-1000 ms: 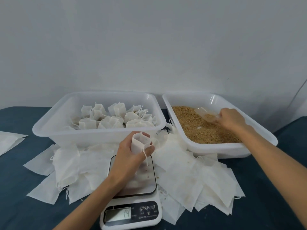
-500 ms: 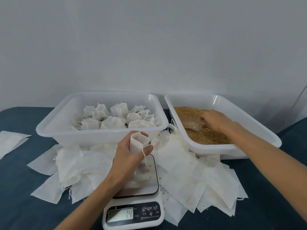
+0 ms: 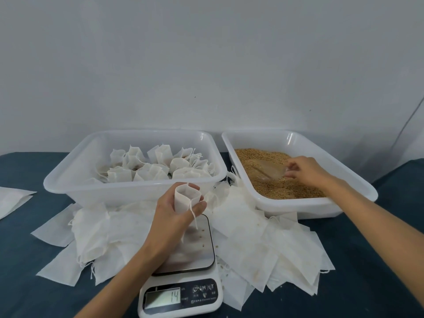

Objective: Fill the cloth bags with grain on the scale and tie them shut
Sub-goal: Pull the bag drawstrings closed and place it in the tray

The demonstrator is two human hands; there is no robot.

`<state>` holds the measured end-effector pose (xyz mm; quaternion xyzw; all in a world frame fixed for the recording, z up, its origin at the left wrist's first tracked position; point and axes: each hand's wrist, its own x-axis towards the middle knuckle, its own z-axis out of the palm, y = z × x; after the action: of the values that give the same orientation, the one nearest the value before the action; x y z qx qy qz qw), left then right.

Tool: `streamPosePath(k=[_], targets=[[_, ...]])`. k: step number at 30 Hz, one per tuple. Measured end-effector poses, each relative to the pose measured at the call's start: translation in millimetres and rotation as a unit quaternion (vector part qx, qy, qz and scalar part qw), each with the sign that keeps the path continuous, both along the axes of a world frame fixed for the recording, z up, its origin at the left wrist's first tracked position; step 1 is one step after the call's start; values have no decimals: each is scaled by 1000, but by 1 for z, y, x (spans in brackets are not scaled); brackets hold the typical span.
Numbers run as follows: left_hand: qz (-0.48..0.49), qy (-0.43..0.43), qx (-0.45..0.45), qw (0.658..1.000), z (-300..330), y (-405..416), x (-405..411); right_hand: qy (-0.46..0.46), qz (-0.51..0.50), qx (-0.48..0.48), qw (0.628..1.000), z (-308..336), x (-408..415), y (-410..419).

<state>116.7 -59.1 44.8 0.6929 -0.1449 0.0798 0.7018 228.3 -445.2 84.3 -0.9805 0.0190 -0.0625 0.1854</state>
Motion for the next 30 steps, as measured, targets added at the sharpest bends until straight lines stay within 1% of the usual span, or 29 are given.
streamPosePath(k=[4,13,18,23,26,30], targets=[[0,3,-3,1000,2,0,-2,-9,-30,2,1000,0,-1,-1],[1,12,-4,1000,3,3,-1,-37,-19,24,999,4,-7,9],[-11,18,-1,1000,3,2,-2,-85,58,75,992,18,-22,33],[-9,18,7,1000,4,2,-1,-81,190,130,970,39,-55,80],[0,22,17,1000,5,2,-1,-79,237,108,962,57,-73,104],[11,28,36,999,5,2,-1,-103,286,64,951,77,-88,123]])
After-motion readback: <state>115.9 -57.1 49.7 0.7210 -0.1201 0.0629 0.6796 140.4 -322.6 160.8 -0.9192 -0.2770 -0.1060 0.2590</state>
